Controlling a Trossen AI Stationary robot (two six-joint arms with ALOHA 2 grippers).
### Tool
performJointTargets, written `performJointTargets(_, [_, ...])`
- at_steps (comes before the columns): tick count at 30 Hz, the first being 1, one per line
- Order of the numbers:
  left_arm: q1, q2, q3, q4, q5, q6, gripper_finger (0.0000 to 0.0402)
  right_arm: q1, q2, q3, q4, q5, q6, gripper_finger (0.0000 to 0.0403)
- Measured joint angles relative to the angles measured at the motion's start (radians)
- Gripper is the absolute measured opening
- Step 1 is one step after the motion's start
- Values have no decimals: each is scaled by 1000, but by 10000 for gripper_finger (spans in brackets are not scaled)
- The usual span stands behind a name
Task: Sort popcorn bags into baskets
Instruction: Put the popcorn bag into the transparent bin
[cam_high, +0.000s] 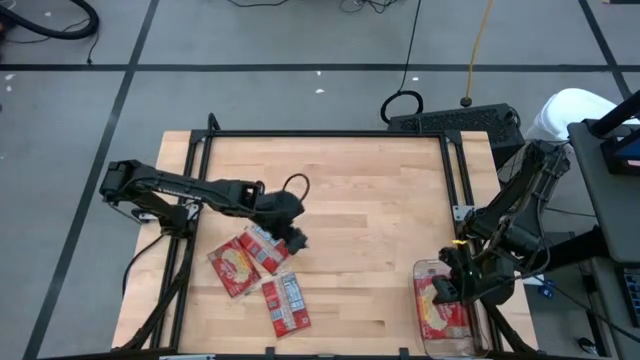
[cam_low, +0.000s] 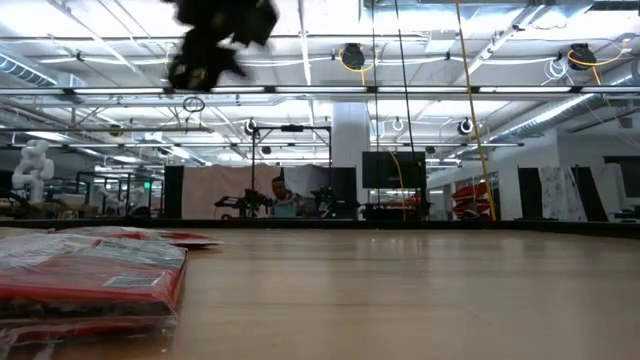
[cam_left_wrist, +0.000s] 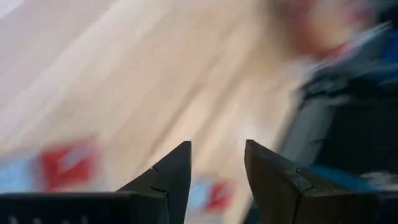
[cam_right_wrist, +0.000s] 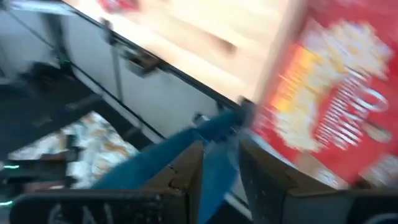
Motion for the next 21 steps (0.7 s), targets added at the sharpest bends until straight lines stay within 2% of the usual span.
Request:
performJointTargets(5, [-57,23,0,-318,-52,4,160,-96,27,115,-38,155,-132,75])
performJointTargets(9, [-76,22,-2,-482,-78,-22,186,-179,45,161,-19,245,-253,67])
performJointTargets(18, [-55,23,-162,-490,0,-52,253,-351,70,161,113,261,-458,64])
performJointTargets(21, [-59,23,-174,-485,-55,-4,265,-400,71,161,158,260,-527,63])
